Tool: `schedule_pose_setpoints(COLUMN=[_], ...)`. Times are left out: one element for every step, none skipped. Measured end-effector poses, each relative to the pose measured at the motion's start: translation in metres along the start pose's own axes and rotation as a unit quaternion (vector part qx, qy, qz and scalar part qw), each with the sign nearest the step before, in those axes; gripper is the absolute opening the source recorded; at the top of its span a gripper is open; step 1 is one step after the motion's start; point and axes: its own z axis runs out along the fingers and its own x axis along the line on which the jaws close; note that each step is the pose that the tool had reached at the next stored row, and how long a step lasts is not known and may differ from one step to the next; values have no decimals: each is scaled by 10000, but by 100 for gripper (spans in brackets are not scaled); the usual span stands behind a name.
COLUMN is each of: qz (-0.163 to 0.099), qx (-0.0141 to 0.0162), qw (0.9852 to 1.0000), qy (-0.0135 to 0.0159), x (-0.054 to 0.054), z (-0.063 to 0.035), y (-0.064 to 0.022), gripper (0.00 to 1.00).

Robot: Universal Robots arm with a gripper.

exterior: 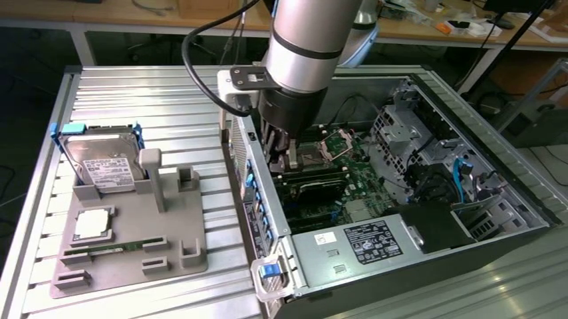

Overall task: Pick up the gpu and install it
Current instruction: 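Press down on the gpu until it lock into place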

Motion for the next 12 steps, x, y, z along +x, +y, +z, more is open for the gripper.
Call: schedule_pose_setpoints(qz=[0,0,0,0,0,1,1,1,2,2,3,2], qx=[-1,-1,0,1,0,-2,-4,-5,-4,-4,-8,-11], qw=[10000,10000,10000,10000,10000,10000,10000,10000,10000,10000,10000,10000], qy=[2,2,1,-1,-1,2,4,6,5,4,6,2], x=[0,1,0,0,0,0,-1,-1,-2,-2,-3,-4], z=[12,22,30,39,45,48,50,52,53,54,48,28], y=[1,4,5,6,7,7,7,6,3,-3,-8,-11], gripper=[11,11,11,11,11,11,11,11,11,11,11,11])
